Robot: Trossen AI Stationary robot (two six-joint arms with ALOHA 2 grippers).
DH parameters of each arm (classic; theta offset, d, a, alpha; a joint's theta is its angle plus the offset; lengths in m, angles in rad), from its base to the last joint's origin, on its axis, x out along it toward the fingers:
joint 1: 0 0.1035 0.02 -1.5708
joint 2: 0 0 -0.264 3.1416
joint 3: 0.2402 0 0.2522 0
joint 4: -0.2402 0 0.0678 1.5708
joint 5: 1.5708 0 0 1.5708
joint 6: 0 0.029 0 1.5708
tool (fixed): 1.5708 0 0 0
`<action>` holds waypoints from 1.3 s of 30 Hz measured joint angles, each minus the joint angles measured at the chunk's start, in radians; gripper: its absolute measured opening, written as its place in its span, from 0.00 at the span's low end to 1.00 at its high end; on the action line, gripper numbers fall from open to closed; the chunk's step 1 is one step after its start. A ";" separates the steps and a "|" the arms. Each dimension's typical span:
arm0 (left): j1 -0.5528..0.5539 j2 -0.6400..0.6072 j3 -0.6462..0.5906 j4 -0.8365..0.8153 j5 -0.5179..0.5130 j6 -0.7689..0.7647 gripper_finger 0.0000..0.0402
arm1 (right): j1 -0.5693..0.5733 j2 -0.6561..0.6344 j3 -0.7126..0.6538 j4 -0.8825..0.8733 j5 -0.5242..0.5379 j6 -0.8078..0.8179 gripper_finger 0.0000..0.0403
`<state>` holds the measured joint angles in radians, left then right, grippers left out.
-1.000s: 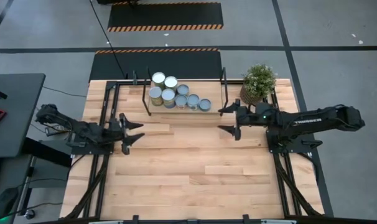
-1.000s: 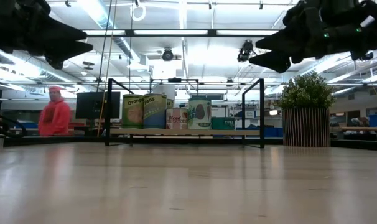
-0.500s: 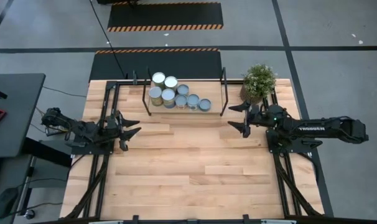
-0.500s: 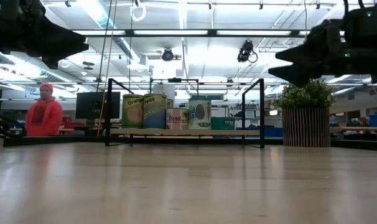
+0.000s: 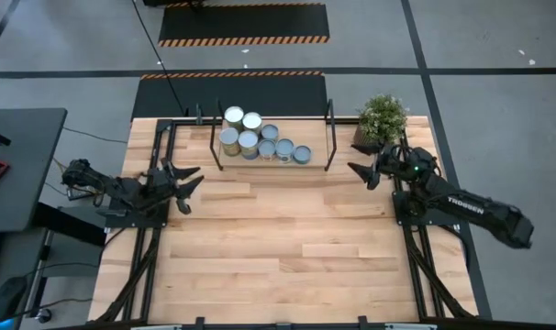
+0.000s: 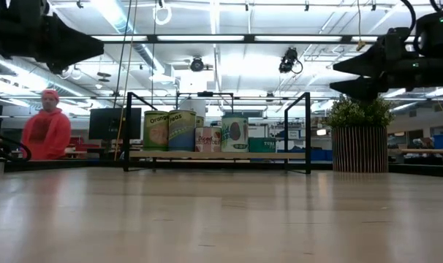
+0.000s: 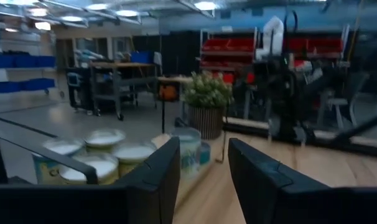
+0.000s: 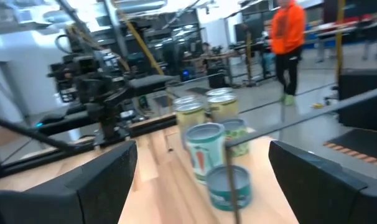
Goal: Pick and place cans onto a shelf
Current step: Return to Home Position
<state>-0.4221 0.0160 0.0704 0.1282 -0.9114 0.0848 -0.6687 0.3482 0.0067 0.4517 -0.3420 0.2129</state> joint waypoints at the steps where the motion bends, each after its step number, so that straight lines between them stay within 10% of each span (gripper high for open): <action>1: 0.000 -0.010 0.000 0.012 -0.005 0.010 0.35 | -0.018 -0.034 0.000 -0.032 0.000 0.002 0.93; 9: 0.000 -0.012 0.000 0.032 -0.005 0.005 0.35 | -0.094 -0.200 0.000 -0.124 0.030 0.071 0.93; 39: 0.000 -0.010 0.000 0.017 0.002 0.006 0.35 | -0.095 -0.205 0.000 -0.125 0.034 0.099 0.93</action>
<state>-0.4221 0.0059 0.0700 0.1452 -0.9092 0.0907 -0.7635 0.1432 0.0067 0.3267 -0.3084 0.3119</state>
